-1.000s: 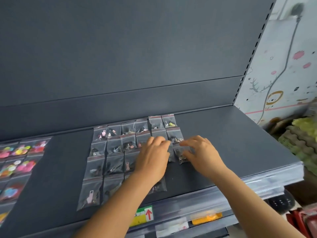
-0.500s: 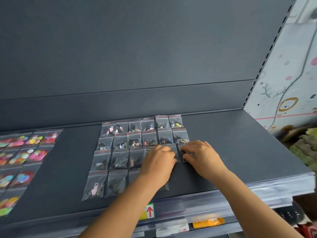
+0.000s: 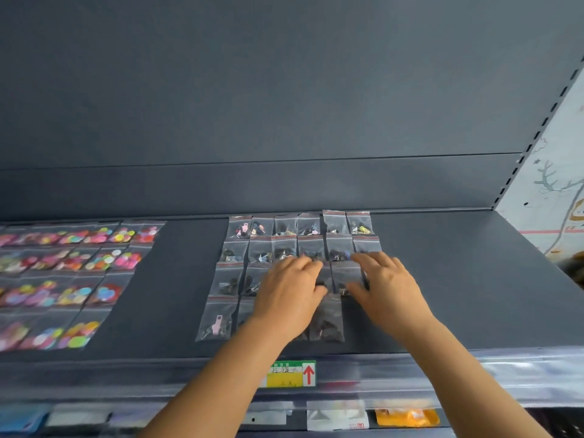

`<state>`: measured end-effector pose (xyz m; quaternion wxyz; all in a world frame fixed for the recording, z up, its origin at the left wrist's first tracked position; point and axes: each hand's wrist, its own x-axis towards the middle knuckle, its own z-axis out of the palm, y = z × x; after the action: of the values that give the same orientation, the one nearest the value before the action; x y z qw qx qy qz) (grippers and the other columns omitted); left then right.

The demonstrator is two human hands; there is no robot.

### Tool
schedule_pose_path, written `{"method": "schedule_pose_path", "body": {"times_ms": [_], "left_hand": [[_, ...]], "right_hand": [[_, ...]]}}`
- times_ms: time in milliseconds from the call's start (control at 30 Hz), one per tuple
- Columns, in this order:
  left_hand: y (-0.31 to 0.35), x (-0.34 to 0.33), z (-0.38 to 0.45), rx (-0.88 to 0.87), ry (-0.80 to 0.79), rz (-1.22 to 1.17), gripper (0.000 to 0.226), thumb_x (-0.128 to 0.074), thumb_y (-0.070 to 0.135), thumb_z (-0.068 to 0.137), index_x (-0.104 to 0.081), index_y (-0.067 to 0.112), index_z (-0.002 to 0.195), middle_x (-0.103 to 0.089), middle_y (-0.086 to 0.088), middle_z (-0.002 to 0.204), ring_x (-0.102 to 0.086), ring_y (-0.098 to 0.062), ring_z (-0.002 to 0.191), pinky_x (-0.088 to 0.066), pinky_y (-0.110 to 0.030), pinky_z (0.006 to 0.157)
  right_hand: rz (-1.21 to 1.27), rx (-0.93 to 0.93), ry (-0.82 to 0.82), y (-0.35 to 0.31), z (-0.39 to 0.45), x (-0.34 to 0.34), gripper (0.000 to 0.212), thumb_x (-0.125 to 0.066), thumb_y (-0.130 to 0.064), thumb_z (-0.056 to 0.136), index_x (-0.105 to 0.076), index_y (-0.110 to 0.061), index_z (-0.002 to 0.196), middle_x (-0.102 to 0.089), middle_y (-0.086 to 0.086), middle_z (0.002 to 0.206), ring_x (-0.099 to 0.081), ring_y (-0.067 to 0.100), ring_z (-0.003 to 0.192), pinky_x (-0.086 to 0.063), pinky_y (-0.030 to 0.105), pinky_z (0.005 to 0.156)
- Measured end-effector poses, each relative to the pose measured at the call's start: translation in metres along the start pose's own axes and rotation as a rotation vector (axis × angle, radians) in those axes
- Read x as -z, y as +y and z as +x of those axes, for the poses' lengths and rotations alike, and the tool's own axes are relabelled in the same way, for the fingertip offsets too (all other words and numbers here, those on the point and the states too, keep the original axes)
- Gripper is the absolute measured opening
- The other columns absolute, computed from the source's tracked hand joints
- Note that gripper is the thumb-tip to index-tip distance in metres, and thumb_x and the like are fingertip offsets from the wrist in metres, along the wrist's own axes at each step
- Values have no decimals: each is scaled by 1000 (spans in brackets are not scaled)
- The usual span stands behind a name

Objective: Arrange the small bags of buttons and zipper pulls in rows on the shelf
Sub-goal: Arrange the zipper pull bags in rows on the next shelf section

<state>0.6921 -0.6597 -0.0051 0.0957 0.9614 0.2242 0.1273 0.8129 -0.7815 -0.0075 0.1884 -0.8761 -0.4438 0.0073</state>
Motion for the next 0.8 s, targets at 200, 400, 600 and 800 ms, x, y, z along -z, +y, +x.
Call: {"method": "schedule_pose_path", "body": {"times_ms": [200, 400, 600, 800], "left_hand": [[-56, 33, -51, 107, 69, 21, 58, -47, 43, 94, -28, 26, 146, -36, 7, 148, -31, -14, 136, -22, -30, 112], [-134, 70, -127, 244, 108, 71, 58, -44, 44, 95, -24, 27, 147, -33, 7, 150, -29, -14, 137, -22, -28, 112], [-217, 105, -209, 361, 123, 84, 59, -43, 44, 95, -21, 27, 148, -31, 9, 150, -26, -14, 136, -21, -28, 111], [-294, 137, -291, 469, 133, 138, 61, -41, 46, 96, -19, 27, 149, -29, 7, 151, -25, -14, 137, -19, -28, 112]], "right_hand": [[-31, 130, -22, -70, -8, -17, 62, -47, -48, 92, -27, -25, 146, -34, -4, 148, -31, 22, 134, -25, 34, 110], [-14, 266, -54, -169, -20, -45, 63, -45, -50, 92, -25, -26, 146, -31, -5, 150, -24, 20, 139, -19, 35, 113], [35, 363, -107, -279, -41, -84, 62, -45, -52, 91, -27, -27, 145, -32, -7, 149, -24, 16, 137, -20, 31, 112], [69, 461, -151, -388, -65, -124, 60, -45, -51, 92, -29, -28, 144, -33, -7, 148, -27, 17, 136, -19, 32, 111]]}}
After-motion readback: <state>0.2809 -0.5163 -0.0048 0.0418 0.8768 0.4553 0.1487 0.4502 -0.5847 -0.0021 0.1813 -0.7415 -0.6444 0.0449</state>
